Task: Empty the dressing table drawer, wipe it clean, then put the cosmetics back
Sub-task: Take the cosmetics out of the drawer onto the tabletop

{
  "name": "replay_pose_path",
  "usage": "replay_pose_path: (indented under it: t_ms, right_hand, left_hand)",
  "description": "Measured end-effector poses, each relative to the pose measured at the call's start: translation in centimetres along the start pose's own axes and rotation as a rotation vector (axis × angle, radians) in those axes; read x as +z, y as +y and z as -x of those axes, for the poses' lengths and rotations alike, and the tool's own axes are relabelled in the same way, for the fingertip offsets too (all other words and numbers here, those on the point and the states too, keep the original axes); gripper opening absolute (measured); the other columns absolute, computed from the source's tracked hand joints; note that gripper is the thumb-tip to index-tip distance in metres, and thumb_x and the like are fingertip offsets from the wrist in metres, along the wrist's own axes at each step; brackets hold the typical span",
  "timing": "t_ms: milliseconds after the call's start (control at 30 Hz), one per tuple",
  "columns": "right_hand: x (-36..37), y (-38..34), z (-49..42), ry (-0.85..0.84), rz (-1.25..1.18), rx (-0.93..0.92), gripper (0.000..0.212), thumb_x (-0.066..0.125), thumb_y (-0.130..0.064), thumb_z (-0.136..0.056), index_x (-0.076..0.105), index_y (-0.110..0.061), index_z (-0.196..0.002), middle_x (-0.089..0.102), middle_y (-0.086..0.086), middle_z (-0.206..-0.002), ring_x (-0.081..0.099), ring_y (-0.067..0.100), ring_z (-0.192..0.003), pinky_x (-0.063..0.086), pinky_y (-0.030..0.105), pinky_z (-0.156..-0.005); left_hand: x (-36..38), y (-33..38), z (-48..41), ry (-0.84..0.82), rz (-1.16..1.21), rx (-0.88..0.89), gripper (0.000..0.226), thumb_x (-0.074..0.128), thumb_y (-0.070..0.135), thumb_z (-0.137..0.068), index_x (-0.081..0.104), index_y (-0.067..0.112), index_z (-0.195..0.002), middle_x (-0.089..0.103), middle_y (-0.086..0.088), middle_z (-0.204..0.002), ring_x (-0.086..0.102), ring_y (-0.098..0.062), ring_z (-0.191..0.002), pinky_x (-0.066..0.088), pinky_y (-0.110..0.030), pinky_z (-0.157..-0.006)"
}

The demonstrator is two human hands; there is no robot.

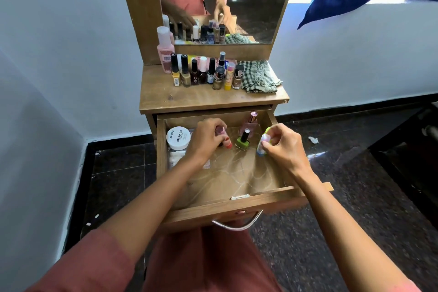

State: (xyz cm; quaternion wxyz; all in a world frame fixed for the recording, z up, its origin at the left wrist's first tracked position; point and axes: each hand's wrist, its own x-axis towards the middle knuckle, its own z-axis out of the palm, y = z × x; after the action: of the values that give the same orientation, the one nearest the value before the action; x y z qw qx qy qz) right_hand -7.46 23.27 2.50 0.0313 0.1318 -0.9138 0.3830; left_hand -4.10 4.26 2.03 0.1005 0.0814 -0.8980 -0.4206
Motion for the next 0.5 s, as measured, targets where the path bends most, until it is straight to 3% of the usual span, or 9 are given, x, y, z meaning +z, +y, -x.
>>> replay_pose_path:
  t_ms: [67, 200, 367, 500]
  right_hand:
    - [-0.1, -1.3, -0.6, 0.03, -0.053, -0.049, 0.01, 0.067, -0.003, -0.074, 0.06, -0.007, -0.08, 0.065, 0.007, -0.077, 0.056, 0.012, -0.065, 0.042, 0.006, -0.059]
    - [0.0, -4.2, -3.0, 0.089, -0.116, -0.099, 0.012, 0.067, -0.005, -0.076, 0.062, -0.006, -0.087, 0.064, 0.006, -0.08, 0.056, 0.007, -0.064, 0.041, 0.001, -0.056]
    - [0.2, -7.1, -7.1, 0.154, -0.074, -0.162, 0.025, 0.066, -0.009, -0.081, 0.063, 0.001, -0.103, 0.067, 0.015, -0.099, 0.06, 0.012, -0.078, 0.045, 0.004, -0.064]
    - [0.5, -8.3, -9.9, 0.162, -0.062, -0.15, 0.028, 0.065, -0.008, -0.081, 0.063, 0.002, -0.107, 0.066, 0.017, -0.103, 0.064, 0.021, -0.088, 0.05, 0.02, -0.077]
  left_hand:
    - [-0.9, 1.0, -0.4, 0.046, 0.088, 0.012, 0.024, 0.068, -0.001, -0.075, 0.064, 0.004, -0.098, 0.059, 0.004, -0.076, 0.054, -0.004, -0.064, 0.042, -0.007, -0.056]
    - [-2.7, 2.9, -2.3, 0.141, 0.14, 0.065, 0.028, 0.07, 0.002, -0.075, 0.06, 0.005, -0.101, 0.057, 0.005, -0.079, 0.052, 0.004, -0.063, 0.045, 0.0, -0.057]
    - [-3.9, 5.1, -5.3, 0.24, 0.135, 0.13, 0.02, 0.067, 0.002, -0.079, 0.061, 0.004, -0.098, 0.055, 0.006, -0.078, 0.05, 0.008, -0.058, 0.042, 0.002, -0.054]
    - [-3.8, 5.9, -7.3, 0.259, 0.104, 0.145, 0.021, 0.063, 0.001, -0.083, 0.062, 0.004, -0.103, 0.057, 0.008, -0.081, 0.051, 0.01, -0.055, 0.041, 0.003, -0.053]
